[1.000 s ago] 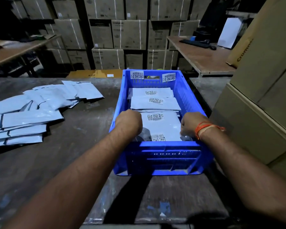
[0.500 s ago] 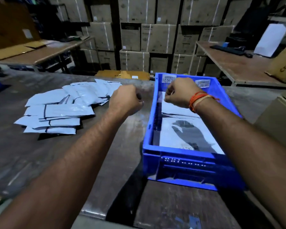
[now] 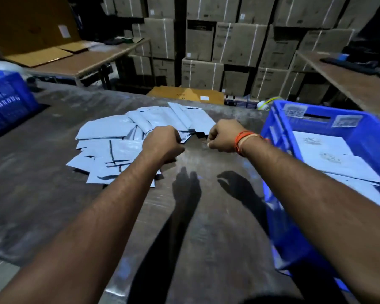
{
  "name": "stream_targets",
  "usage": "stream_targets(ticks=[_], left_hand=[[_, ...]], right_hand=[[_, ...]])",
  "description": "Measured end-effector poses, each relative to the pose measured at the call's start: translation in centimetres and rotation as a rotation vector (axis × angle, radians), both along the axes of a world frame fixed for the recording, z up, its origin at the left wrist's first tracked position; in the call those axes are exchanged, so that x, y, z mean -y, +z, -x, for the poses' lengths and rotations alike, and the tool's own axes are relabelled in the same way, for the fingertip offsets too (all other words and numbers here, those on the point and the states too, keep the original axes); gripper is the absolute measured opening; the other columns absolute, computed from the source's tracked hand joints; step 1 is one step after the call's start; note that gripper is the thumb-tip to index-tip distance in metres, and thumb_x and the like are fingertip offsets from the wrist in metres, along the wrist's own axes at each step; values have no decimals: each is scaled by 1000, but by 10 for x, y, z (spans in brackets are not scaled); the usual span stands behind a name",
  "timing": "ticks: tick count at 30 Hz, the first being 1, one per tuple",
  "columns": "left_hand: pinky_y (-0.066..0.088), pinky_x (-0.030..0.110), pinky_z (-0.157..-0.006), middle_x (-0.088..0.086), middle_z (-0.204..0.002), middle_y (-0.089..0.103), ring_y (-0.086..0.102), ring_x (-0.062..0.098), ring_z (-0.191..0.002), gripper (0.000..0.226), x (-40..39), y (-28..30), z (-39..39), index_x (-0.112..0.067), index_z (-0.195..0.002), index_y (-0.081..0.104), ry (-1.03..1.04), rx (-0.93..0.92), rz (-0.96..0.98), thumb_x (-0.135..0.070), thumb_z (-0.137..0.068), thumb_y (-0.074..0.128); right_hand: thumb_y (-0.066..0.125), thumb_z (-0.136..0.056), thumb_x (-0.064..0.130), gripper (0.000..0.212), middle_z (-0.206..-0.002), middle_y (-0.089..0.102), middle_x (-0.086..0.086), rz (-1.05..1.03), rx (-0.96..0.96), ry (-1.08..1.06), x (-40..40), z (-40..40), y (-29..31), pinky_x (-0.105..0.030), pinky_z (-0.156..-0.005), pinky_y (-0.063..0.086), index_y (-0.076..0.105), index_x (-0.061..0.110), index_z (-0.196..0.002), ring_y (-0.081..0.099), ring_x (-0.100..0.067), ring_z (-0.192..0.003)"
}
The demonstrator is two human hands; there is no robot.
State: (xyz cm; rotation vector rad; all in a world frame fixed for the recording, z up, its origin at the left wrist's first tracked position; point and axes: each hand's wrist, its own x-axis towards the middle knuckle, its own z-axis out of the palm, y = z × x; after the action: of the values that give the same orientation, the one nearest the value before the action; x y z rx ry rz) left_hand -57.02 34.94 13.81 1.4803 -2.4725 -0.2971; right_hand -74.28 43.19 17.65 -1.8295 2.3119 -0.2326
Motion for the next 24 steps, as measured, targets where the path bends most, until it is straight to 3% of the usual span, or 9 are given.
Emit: stream_targets(ticks=[3,8,11,13,16,20,24], left_hand=[[56,36,-80,9,-107,67,62,30,-104,31,38,-26,-37,-20,-110,71,9,84,-5,-23,-79,70],[50,45,-94,14,-126,56,44,38,-127,47,80,-64,-90,-22,-132,59,-18,277,59,-23,-86,67],[49,46,-94,13,-127,56,44,38,-125,50,92,-76,-107,-20,-134,56,-50,345,80,-16,-84,60],[48,44,-92,11,-125,57,46,37,-122,49,98,-81,-113,-21,-133,57,-67,359,75,-16,-84,59],[47,42,-90,8,-122,59,48,35,-119,45,104,-86,-117,-22,-129,59,-80,350,83,-18,-85,60],[47,41,-90,7,-119,62,51,34,-117,43,112,-90,-117,-23,-127,61,-92,329,120,-24,-84,63],[45,41,-92,6,-118,63,50,33,-119,43,110,-93,-114,-23,-127,62,-86,300,139,-27,-84,64]], right_hand=[[71,-83,20,13,-94,75,-4,-47,54,-16,32,-25,-37,-26,-81,52,79,15,-91,68,-23,-93],[69,-82,15,19,-101,76,-4,-84,155,-55,66,-64,-93,-21,-82,48,79,17,-98,69,-21,-98],[65,-83,9,36,-117,70,-3,-20,144,-87,87,-80,-116,-19,-90,42,73,20,-117,63,-22,-111],[65,-81,7,47,-126,64,-7,25,108,-83,105,-86,-132,-23,-98,39,67,22,-126,58,-27,-118],[64,-80,8,52,-134,52,-11,111,24,-80,121,-97,-152,-38,-102,44,62,25,-129,47,-34,-124],[62,-82,6,32,-139,47,-13,187,-138,-13,129,-108,-164,-44,-90,42,66,14,-113,40,-34,-130],[80,-53,6,17,-110,67,-9,188,-335,58,136,-94,-166,-36,-71,36,70,11,-67,59,-32,-109]])
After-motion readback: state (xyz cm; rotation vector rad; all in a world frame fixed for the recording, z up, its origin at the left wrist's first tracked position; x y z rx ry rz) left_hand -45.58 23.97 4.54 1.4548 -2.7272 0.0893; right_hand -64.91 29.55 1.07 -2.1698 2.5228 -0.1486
